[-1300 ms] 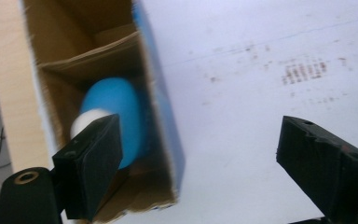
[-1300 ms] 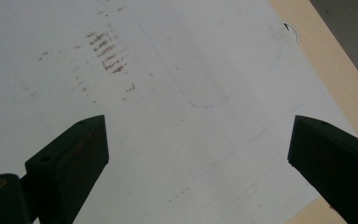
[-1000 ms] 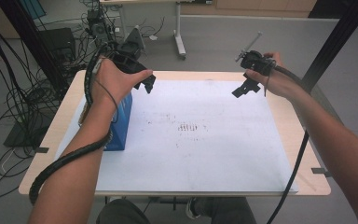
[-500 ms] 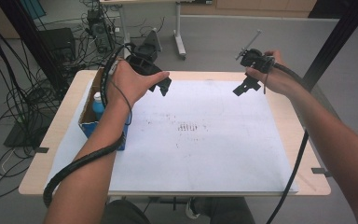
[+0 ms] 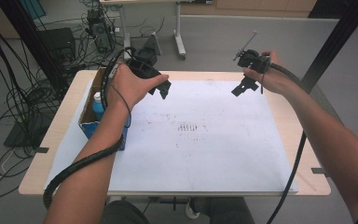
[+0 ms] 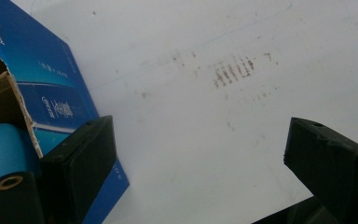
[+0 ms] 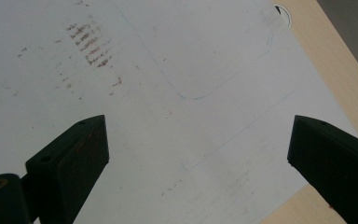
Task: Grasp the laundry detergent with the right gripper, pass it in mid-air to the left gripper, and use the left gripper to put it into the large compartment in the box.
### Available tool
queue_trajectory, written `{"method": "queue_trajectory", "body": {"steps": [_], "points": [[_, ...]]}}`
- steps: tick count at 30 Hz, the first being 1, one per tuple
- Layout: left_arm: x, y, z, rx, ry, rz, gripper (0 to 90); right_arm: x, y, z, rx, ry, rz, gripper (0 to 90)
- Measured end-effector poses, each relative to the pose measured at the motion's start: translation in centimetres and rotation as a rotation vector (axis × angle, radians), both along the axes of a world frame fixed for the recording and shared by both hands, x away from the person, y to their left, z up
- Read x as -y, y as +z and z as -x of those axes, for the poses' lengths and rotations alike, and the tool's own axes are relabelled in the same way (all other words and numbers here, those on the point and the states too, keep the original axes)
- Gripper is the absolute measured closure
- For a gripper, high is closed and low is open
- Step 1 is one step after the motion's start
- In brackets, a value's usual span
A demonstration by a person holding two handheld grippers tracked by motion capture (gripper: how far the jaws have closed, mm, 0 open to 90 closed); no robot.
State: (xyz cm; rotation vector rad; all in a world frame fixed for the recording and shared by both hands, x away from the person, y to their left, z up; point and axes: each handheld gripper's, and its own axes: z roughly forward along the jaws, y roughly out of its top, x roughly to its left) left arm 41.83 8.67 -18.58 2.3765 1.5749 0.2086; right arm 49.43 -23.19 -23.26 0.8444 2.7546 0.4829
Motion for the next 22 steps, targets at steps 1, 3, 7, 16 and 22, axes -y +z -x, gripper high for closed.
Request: {"method": "queue_trajectory", "body": {"steps": [1, 3, 7, 16, 22], "points": [[0.00, -0.01, 0.00, 0.000, 0.000, 0.002, 9.7, 0.01, 0.01, -0.01, -0.001, 0.000, 0.001, 5.2], [0.00, -0.02, 0.02, 0.000, 0.001, 0.001, 9.7, 0.04, 0.00, -0.01, -0.002, -0.003, 0.001, 5.3], [-0.07, -0.03, 0.05, 0.005, 0.004, 0.002, 9.7, 0.08, 0.04, 0.06, -0.002, -0.005, 0.003, 5.2], [-0.48, -0.25, 0.15, -0.001, 0.009, 0.007, 9.7, -0.17, -0.03, 0.06, -0.003, 0.002, 0.008, 5.2], [-0.85, -0.13, 0.27, 0.011, 0.016, 0.020, 9.7, -0.34, -0.04, 0.11, 0.001, 0.006, 0.008, 5.2]]}}
